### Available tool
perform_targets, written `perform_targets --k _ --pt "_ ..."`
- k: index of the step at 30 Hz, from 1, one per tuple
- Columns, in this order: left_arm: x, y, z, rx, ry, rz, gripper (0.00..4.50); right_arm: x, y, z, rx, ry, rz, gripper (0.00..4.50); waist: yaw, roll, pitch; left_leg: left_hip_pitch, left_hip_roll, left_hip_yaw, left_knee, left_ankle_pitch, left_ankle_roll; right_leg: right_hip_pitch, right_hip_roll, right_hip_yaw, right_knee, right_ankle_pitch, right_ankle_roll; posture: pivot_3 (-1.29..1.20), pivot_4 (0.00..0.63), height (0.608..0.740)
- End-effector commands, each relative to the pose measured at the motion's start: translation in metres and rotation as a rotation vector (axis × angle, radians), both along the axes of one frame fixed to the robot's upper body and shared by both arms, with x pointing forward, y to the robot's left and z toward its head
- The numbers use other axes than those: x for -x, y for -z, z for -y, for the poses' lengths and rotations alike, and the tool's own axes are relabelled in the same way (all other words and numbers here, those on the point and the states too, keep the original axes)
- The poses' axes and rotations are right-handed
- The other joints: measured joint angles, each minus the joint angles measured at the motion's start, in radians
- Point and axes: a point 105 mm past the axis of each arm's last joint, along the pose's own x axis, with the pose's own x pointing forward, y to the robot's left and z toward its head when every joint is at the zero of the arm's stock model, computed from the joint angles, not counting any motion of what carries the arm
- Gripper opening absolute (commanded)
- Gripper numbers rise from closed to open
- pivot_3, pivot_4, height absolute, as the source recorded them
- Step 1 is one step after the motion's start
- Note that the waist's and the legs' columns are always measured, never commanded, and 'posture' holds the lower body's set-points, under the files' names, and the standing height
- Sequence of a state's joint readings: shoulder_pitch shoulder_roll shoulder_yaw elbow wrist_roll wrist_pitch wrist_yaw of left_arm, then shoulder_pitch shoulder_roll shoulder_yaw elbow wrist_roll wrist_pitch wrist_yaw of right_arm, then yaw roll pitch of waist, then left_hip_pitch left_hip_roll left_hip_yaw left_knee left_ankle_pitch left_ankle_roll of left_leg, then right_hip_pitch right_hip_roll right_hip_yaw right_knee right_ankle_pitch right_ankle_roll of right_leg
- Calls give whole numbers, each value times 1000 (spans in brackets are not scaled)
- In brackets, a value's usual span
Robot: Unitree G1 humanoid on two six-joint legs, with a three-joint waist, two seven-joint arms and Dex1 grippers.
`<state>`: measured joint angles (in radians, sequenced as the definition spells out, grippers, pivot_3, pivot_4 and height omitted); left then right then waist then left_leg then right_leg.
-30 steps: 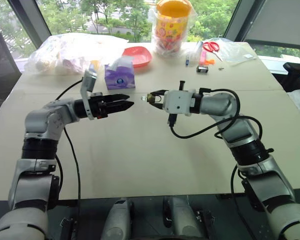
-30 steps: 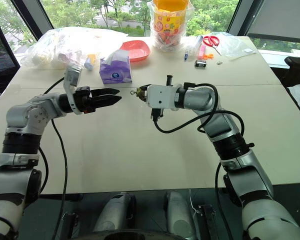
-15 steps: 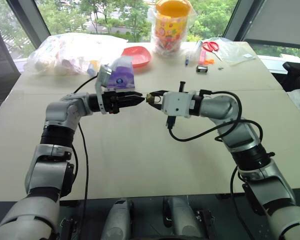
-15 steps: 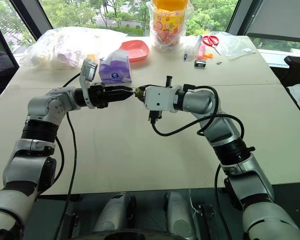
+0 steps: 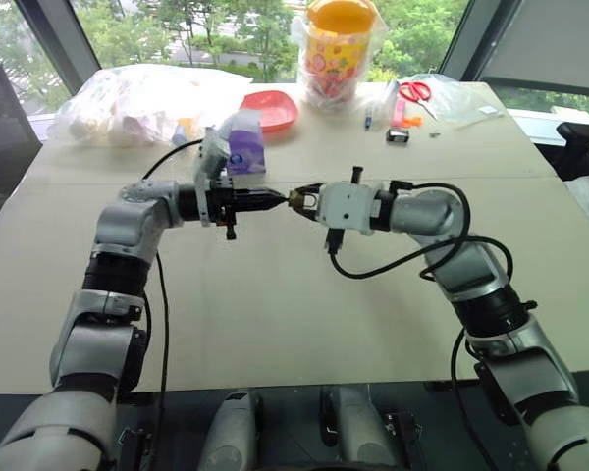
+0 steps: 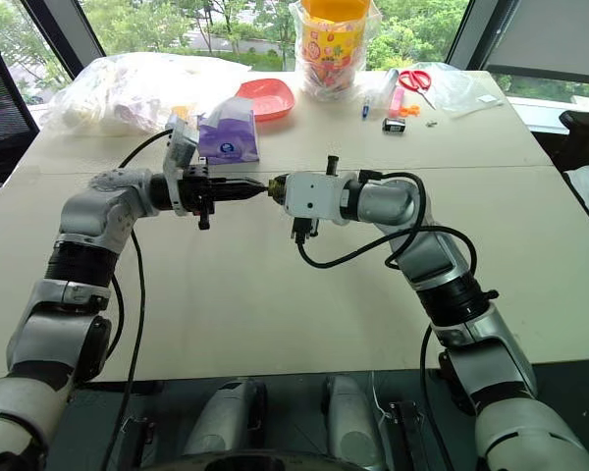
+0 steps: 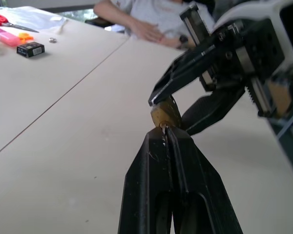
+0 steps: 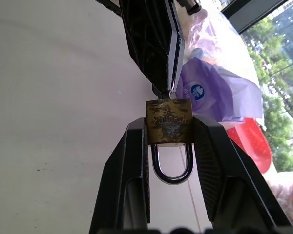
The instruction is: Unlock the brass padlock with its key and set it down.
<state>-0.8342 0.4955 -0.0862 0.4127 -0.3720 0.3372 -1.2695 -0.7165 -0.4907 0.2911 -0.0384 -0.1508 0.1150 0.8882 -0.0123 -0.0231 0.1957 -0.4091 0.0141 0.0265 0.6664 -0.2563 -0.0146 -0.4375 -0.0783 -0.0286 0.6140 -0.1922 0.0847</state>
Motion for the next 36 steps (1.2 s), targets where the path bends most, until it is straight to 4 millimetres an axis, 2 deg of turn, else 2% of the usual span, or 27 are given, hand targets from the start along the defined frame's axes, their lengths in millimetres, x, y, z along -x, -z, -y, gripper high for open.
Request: perform_targets --k 1,5,6,10,13,16,19,28,36 --pt "1 2 6 -95 -7 181 8 12 -31 -10 -101 -60 39 704 0 0 0 0 0 0 0 0 0 0 0 0 0 0 0 0 150 740" --pt "-1 -3 7 -105 -32 350 8 13 -30 -10 -121 -62 -13 704 1 0 0 0 0 0 0 0 0 0 0 0 0 0 0 0 150 740" --pt "-2 -2 6 -111 -40 329 8 13 -30 -10 -118 -62 -12 704 2 0 0 0 0 0 0 0 0 0 0 0 0 0 0 0 150 740" --pt "-4 -11 -13 62 -75 -72 8 10 -29 -9 -48 -61 72 704 0 0 0 0 0 0 0 0 0 0 0 0 0 0 0 0 150 740" --pt "-2 -25 -25 178 -70 -192 8 7 -27 -9 5 -64 142 704 -9 0 0 0 0 0 0 0 0 0 0 0 0 0 1 0 150 740" --pt "-3 -31 -26 228 -77 -225 885 6 -27 -11 13 -70 173 704 -7 0 0 0 0 -1 0 0 0 0 1 0 1 0 1 0 150 740" --pt "-3 -30 -20 213 -79 -210 2087 6 -27 -13 15 -75 185 704 -2 0 0 0 0 -1 0 0 0 0 1 0 1 0 1 0 150 740" --pt "3 -27 -3 199 1 -223 2087 3 -28 -14 22 -63 203 704 -1 0 0 0 -1 -1 0 0 0 1 -1 0 0 0 1 0 150 740" --pt "-3 -24 8 204 5 -229 2087 5 -29 -19 12 -72 207 704 -1 0 0 0 -1 -1 0 0 0 1 0 0 0 0 1 0 150 740"
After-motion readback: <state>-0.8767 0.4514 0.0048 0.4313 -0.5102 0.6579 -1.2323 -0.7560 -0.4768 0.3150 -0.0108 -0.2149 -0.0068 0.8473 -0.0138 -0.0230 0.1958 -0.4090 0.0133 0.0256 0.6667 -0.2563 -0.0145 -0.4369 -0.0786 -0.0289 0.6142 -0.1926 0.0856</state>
